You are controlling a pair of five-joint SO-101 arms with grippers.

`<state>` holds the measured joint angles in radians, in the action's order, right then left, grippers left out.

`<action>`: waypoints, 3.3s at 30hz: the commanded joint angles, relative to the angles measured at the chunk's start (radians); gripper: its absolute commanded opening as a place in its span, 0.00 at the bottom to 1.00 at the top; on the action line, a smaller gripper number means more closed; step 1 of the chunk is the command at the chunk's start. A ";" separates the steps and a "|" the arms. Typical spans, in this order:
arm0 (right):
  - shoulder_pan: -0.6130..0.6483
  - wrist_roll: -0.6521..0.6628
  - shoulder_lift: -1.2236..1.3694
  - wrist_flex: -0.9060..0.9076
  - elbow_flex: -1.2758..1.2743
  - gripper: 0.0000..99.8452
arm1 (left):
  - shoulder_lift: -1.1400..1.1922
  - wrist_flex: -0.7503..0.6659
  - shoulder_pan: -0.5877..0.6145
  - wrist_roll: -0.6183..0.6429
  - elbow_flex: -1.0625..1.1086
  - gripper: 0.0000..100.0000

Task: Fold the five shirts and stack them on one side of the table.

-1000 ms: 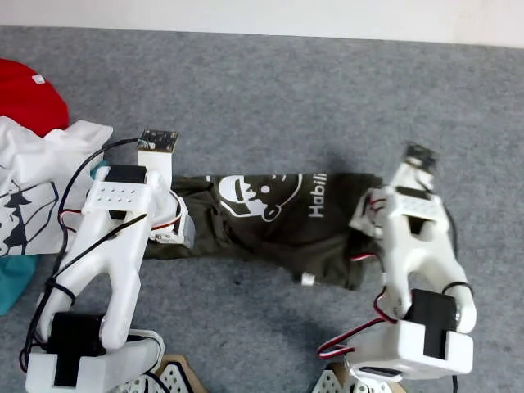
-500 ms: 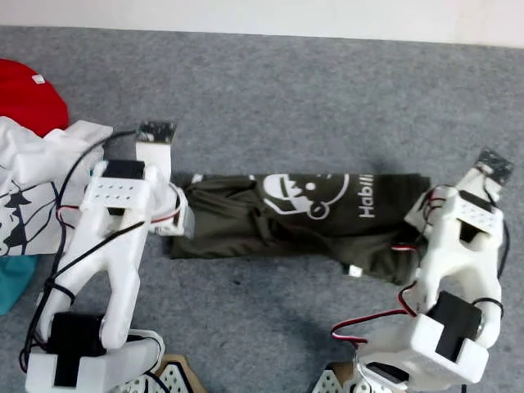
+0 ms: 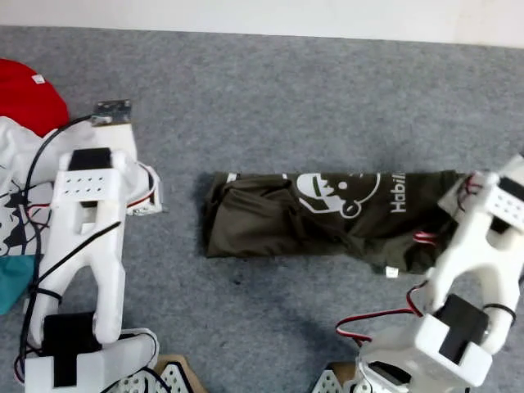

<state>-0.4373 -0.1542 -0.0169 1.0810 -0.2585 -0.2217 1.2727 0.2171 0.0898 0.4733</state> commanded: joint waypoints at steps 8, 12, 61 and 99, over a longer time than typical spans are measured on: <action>0.564 0.002 -0.015 0.283 0.269 0.01 | -0.005 -0.104 0.030 0.038 0.064 0.23; 0.771 0.000 -0.012 0.283 0.283 0.01 | -0.005 -0.114 0.039 0.038 0.068 0.23; 1.231 0.272 -0.231 0.139 -0.127 0.22 | -0.005 -0.146 0.096 0.038 0.079 0.23; 1.481 0.273 -0.200 0.022 -0.252 0.01 | -0.004 -0.147 0.094 0.038 0.079 0.23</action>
<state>1.0219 0.1082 -0.2363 1.1546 -0.5056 -0.2217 1.1377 0.3015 0.1174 0.5547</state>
